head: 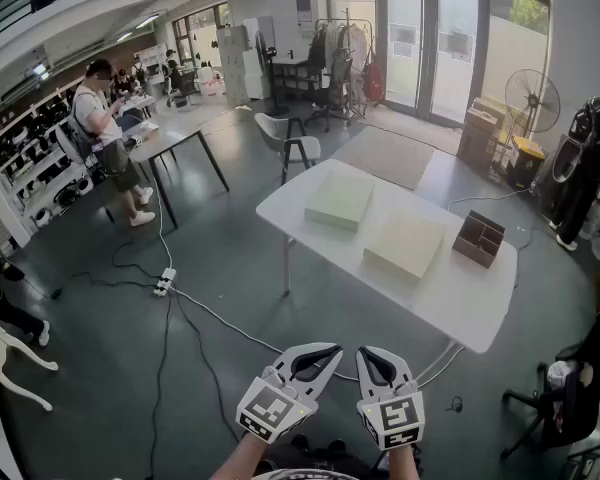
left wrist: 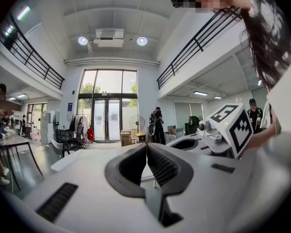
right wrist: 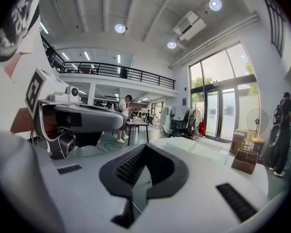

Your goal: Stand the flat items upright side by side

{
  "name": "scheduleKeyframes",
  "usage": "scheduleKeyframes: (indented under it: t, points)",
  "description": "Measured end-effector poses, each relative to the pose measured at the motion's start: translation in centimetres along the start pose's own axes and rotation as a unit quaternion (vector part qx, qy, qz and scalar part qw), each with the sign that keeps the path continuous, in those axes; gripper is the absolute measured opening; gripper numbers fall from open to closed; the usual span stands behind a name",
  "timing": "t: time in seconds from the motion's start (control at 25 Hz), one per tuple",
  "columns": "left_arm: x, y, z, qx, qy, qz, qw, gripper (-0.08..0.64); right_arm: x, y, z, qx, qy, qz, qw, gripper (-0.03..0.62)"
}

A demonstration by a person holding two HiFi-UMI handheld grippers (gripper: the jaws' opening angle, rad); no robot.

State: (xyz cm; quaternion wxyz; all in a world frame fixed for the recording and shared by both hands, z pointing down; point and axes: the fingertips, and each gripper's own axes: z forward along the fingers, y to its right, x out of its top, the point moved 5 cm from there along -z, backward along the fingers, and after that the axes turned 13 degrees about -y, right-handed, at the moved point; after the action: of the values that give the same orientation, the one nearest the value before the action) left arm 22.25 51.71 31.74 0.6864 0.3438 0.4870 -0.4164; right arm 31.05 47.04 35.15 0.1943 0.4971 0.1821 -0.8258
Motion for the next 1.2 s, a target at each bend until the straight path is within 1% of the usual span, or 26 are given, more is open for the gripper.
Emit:
scheduleKeyframes:
  t: [0.32, 0.6, 0.72, 0.84, 1.04, 1.2]
  points:
    - [0.2, 0.5, 1.2, 0.001, -0.008, -0.001, 1.0, 0.014, -0.1, 1.3, -0.7, -0.002, 0.019, 0.006, 1.0, -0.003]
    - [0.0, 0.5, 3.2, -0.001, -0.011, 0.005, 0.9999, 0.014, -1.3, 3.3, 0.2, 0.005, 0.013, 0.014, 1.0, -0.003]
    - [-0.6, 0.1, 3.9, 0.004, -0.023, 0.001, 0.9997, 0.014, -1.8, 3.8, 1.4, 0.015, 0.005, 0.018, 1.0, -0.003]
    - [-1.2, -1.8, 4.6, 0.013, -0.03, -0.003, 0.9995, 0.014, -1.5, 4.2, 3.3, 0.026, 0.004, 0.021, 0.999, -0.003]
    - [-2.3, -6.3, 6.2, 0.019, -0.036, -0.015, 0.9991, 0.014, -0.9, 5.3, 7.9, 0.031, -0.009, 0.021, 0.999, -0.003]
    - [-2.6, -11.6, 7.7, 0.005, -0.03, -0.009, 0.9995, 0.014, 1.2, 5.9, 13.4, 0.031, -0.006, 0.031, 0.999, -0.003]
